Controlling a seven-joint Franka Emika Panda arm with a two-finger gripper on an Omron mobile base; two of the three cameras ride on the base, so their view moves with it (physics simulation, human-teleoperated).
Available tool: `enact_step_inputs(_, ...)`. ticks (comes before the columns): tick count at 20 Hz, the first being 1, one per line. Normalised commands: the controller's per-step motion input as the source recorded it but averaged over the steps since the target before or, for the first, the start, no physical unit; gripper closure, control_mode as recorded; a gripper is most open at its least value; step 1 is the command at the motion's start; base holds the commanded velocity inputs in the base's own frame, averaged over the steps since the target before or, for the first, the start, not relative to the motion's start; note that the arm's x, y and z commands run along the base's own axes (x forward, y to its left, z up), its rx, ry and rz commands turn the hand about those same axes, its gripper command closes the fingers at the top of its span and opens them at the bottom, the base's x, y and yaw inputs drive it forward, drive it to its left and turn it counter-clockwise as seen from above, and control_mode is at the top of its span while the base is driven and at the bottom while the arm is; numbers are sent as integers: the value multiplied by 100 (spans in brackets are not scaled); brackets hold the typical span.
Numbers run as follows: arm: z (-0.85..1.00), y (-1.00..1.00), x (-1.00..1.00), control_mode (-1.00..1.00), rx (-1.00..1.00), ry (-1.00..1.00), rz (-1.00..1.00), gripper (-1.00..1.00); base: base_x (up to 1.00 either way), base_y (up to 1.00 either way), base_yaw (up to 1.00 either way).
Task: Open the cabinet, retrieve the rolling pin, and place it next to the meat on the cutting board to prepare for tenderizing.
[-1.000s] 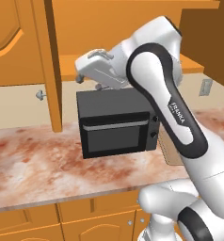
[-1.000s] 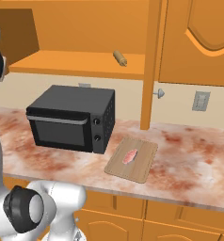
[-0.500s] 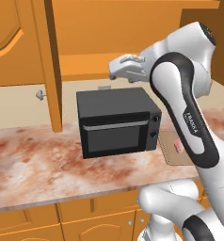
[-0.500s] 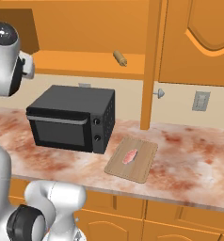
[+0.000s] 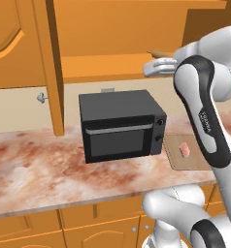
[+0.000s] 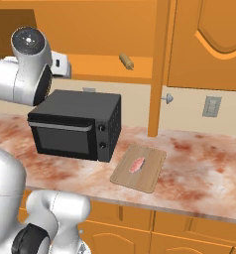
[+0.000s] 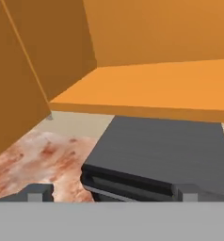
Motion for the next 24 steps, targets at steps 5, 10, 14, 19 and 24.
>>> enact_step_inputs(5,13,-89,26,-100,-10,-11,-13,-100,0,0,0)
enact_step_inputs(10,22,-81,37,-100,-7,-10,-12,-100,0,0,0)
enact_step_inputs(14,24,-64,56,-100,-2,-7,-8,-100,0,0,0)
enact_step_inputs(19,16,-63,61,-100,-1,-1,-9,-100,0,0,0)
enact_step_inputs(24,1,-56,66,-100,0,0,-5,-100,0,0,0)
